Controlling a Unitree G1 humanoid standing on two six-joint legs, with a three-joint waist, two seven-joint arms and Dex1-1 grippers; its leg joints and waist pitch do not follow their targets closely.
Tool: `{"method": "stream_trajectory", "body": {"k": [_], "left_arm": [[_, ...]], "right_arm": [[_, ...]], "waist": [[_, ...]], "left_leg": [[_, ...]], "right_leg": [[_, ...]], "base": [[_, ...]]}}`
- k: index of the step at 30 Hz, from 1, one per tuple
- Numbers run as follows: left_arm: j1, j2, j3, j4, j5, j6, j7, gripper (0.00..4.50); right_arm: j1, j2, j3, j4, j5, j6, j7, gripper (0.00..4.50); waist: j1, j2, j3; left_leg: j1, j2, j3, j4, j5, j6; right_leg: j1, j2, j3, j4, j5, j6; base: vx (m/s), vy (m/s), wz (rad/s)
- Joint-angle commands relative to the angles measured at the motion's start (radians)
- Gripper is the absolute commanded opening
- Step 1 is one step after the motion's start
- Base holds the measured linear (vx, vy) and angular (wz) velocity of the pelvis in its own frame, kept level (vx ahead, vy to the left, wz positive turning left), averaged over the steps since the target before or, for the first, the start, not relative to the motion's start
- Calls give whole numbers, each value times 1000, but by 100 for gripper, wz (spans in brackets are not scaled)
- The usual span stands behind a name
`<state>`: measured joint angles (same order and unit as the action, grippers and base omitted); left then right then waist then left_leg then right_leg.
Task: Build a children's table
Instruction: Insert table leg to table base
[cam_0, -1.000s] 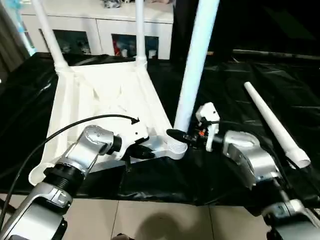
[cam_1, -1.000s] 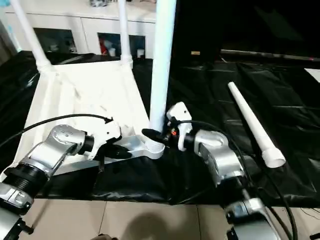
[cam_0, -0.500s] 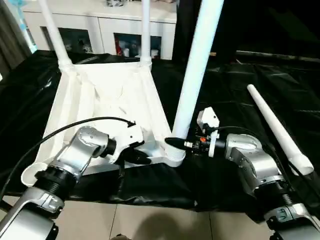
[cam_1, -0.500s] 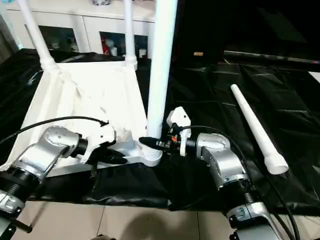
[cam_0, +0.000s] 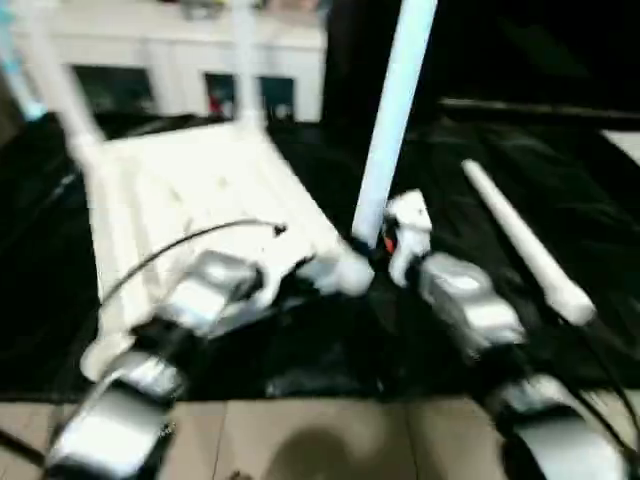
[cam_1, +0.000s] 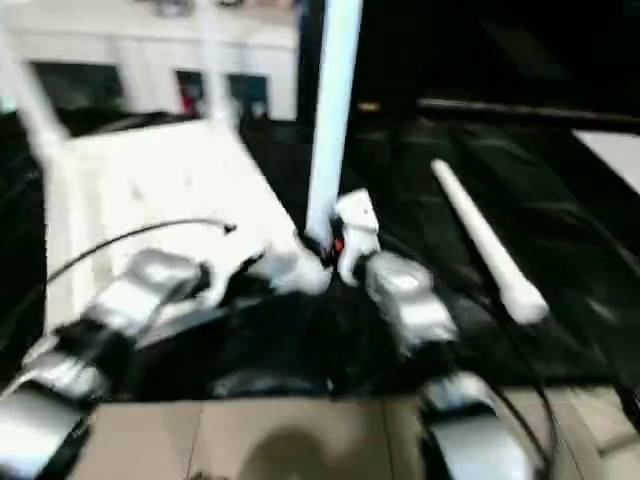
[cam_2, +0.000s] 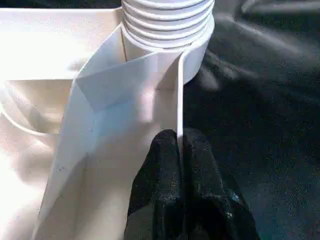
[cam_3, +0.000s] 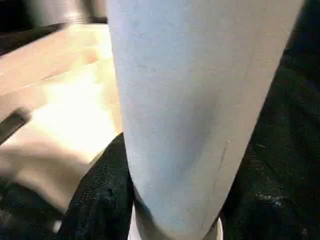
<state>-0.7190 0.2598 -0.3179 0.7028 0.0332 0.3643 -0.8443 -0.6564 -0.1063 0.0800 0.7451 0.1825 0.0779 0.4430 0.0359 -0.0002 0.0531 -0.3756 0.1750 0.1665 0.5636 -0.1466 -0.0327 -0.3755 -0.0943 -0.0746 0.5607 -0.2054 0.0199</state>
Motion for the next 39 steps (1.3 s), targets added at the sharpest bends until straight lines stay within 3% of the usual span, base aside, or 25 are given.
{"method": "stream_trajectory", "body": {"k": [1, 2, 3, 4, 6, 7, 8, 9, 10, 11, 12, 13, 14, 15, 16, 17, 18, 19, 20, 24, 26, 31, 33, 34, 39], "left_arm": [[-52, -23, 55, -9, -17, 33, 65, 0], [-57, -34, 54, -10, -13, 51, 81, 0], [-61, -43, 52, -11, -10, 65, 94, 0], [-62, -49, 53, -14, -10, 73, 101, 0], [-69, -78, 53, -27, -8, 111, 134, 0], [-69, -87, 52, -35, -9, 124, 142, 0], [-71, -94, 53, -36, -8, 132, 147, 0], [-69, -97, 50, -45, -5, 140, 147, 0], [-68, -99, 49, -51, -3, 145, 148, 0], [-65, -100, 46, -59, 0, 150, 148, 0], [-63, -100, 45, -63, 1, 153, 148, 0], [-61, -99, 45, -65, 2, 155, 151, 0], [-60, -99, 44, -65, 2, 156, 152, 0], [-60, -98, 44, -65, 2, 157, 153, 0], [-58, -95, 43, -66, 4, 160, 158, 0], [-57, -94, 43, -68, 4, 164, 161, 0], [-57, -94, 43, -68, 4, 164, 161, 0], [-56, -91, 41, -71, 6, 161, 159, 0], [-53, -83, 35, -77, 9, 149, 144, 0], [-34, -45, 9, -106, 16, 110, 77, 0], [-17, -8, -8, -123, 16, 69, 18, 0], [17, 72, -25, -158, -7, -36, -126, 0], [51, 129, -41, -223, -42, -68, -250, 0], [63, 147, -42, -248, -60, -71, -295, 0], [90, 204, -47, -318, -112, -45, -427, 0]], "right_arm": [[26, -4, -39, 155, -32, 59, -127, 188], [9, 6, -45, 183, -33, 52, -161, 188], [-5, 15, -51, 208, -35, 46, -191, 188], [-13, 20, -57, 219, -32, 44, -208, 188], [-53, 42, -86, 286, -21, 34, -289, 188], [-65, 49, -95, 305, -18, 32, -314, 188], [-75, 54, -100, 321, -18, 28, -331, 188], [-84, 59, -97, 334, -23, 28, -338, 188], [-92, 63, -96, 347, -28, 26, -344, 188], [-100, 67, -93, 357, -36, 25, -350, 188], [-105, 70, -91, 363, -39, 23, -353, 188], [-111, 71, -88, 372, -44, 17, -355, 188], [-115, 72, -86, 377, -47, 14, -355, 188], [-115, 72, -86, 379, -48, 13, -355, 188], [-124, 76, -87, 394, -49, 1, -353, 188], [-129, 78, -87, 404, -50, -4, -355, 188], [-130, 78, -86, 405, -51, -6, -353, 188], [-134, 78, -84, 413, -54, -14, -341, 188], [-138, 78, -84, 414, -52, -26, -306, 188], [-140, 68, -66, 405, -58, -38, -175, 188], [-125, 48, -26, 382, -74, -40, -55, 188], [-75, -3, 28, 315, -72, -34, 178, 188], [-39, -42, 58, 266, -72, -29, 311, 188], [-27, -55, 68, 248, -75, -27, 356, 188], [13, -108, 95, 169, -60, 14, 522, 188]], "waist": [[-16, 15, -40], [-16, 15, -40], [-17, 15, -37], [-20, 15, -33], [-22, 22, -31], [-13, 33, -31], [21, 40, -28], [47, -2, -37], [29, -47, -40], [23, -67, -28], [28, -54, -23], [51, 3, -71], [37, -12, -67], [22, -4, -73], [15, -3, -64], [9, -13, -53], [3, -16, -51], [6, -19, -53], [7, -21, -57], [10, -19, -56], [10, -19, -59], [13, -13, -63], [14, -19, -64], [14, -13, -64], [20, -13, -66]], "left_leg": [[48, 54, -43, -110, -845, -118], [49, 53, -42, -109, -842, -117], [57, 48, -36, -102, -830, -113], [67, 43, -36, -94, -832, -106], [56, 48, -37, -106, -846, -105], [9, 68, -35, -157, -895, -114], [-49, 85, 1, -234, -963, -129], [-7, 72, 43, -216, -831, -91], [68, 36, 36, -95, -710, -92], [119, 2, 3, 110, -375, -36], [39, 4, -27, 92, -257, -6], [-9, 42, -51, -39, -123, -73], [10, 47, -44, -40, -115, -70], [34, 49, -39, -40, -93, -65], [31, 50, -33, -48, -149, -56], [29, 46, -24, -56, -328, -51], [27, 42, -23, -57, -393, -55], [34, 36, -22, -55, -454, -57], [34, 37, -22, -56, -440, -55], [17, 42, -24, -63, -383, -39], [13, 47, -20, -63, -332, -33], [15, 52, -12, -58, -234, -15], [15, 55, -10, -58, -220, -10], [15, 56, -9, -57, -208, -1], [27, 55, -1, -50, -156, 22]], "right_leg": [[3, -42, 0, -83, -532, -106], [3, -44, 1, -82, -533, -108], [-8, -49, 2, -95, -561, -106], [-14, -48, -13, -112, -607, -87], [0, -44, -24, -102, -593, -81], [51, -27, -23, -20, -483, -90], [95, 3, -18, 115, -300, -105], [51, -6, 41, 111, -349, -91], [-45, -47, 65, -26, -645, -64], [-107, -151, 84, -184, -1100, -27], [-23, -181, 116, -152, -1075, -42], [56, -91, 48, -39, -522, -96], [19, -53, 37, -15, -293, -124], [17, -37, 30, 9, 15, -216], [16, -38, 31, 3, 24, -248], [15, -40, 36, -20, -153, -258], [15, -44, 38, -28, -252, -248], [7, -49, 41, -46, -410, -207], [3, -53, 48, -52, -432, -190], [11, -54, 48, -52, -415, -176], [15, -53, 50, -44, -330, -200], [25, -49, 50, -22, -137, -273], [29, -50, 51, -16, -95, -286], [29, -49, 52, -11, -60, -297], [29, -48, 54, -2, 29, -332]], "base": [[0, 0, 0], [0, 0, 0], [0, 0, 0], [0, 0, 0], [0, 0, 0], [-60, 1, -14], [0, 0, 0], [0, 0, 0], [80, -129, 15], [135, -93, -28], [135, -93, -28], [115, 8, -33], [85, 3, 6], [85, 3, 6], [0, 0, 0], [0, 0, 0], [0, 0, 0], [0, 0, 0], [-10, -60, 7], [0, 0, 0], [0, 0, 0], [0, 0, 0], [0, 0, 0], [0, 0, 0], [0, 0, 0]]}}
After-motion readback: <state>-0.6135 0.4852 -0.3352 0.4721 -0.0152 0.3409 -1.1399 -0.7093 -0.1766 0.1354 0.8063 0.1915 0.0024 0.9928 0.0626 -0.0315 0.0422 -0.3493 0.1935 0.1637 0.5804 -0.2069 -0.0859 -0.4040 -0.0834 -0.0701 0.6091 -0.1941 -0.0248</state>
